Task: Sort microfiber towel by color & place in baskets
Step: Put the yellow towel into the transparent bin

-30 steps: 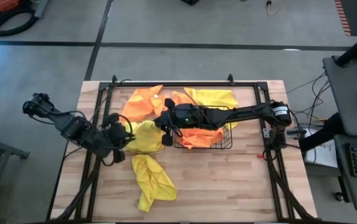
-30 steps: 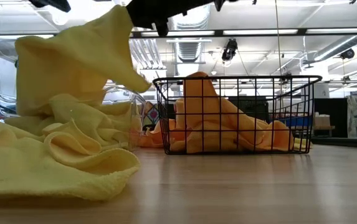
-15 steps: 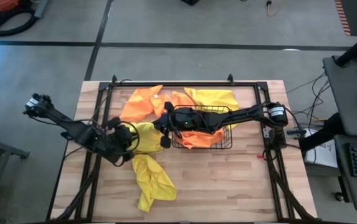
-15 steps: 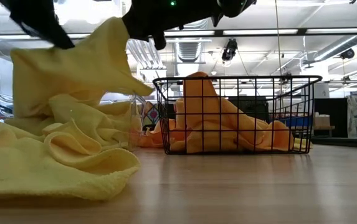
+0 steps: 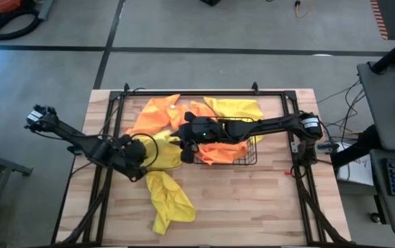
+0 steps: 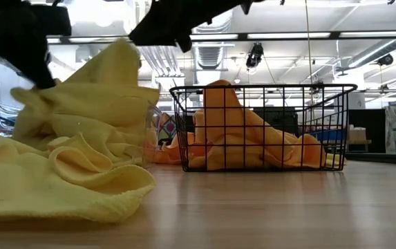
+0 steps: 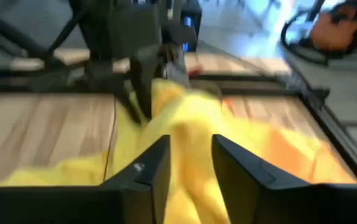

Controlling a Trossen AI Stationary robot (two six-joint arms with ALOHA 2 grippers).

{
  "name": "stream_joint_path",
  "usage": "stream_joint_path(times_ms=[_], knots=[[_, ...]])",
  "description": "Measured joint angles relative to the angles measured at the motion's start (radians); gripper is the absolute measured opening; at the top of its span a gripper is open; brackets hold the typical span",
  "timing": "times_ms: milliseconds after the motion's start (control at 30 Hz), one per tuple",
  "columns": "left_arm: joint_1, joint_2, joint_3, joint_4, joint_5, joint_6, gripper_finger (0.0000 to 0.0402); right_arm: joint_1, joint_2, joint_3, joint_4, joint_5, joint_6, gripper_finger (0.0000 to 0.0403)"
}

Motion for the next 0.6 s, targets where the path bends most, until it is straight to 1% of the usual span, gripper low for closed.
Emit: stream_joint_path(times_ms=[67,167,233,367,433,600], knots=[[0.000,0.000,-0.001,-0.038,0.025,-0.045,0.0038,0.000,-0.012,0.020,-0.082,0.000,0.000,0.0140],[0.000,0.000,0.006,-0.084,0.033,-0.084,0.0038,0.000,-0.036,0.041,-0.194,0.000,0.000,0.0163],[0.000,-0.001,0.026,-0.087,0.035,-0.086,0.0038,0.002,-0.055,0.042,-0.257,0.001,0.009,0.0175],[-0.003,-0.001,0.093,-0.086,0.034,-0.042,0.0038,0.009,-0.101,0.041,-0.350,0.001,0.026,0.0190],[-0.004,-0.001,0.128,-0.081,0.004,-0.003,0.0038,0.018,-0.125,0.041,-0.371,0.002,0.024,0.0191],[0.000,-0.001,0.166,-0.037,-0.148,0.097,0.0038,0.058,-0.191,0.028,-0.375,0.002,0.000,0.0187]])
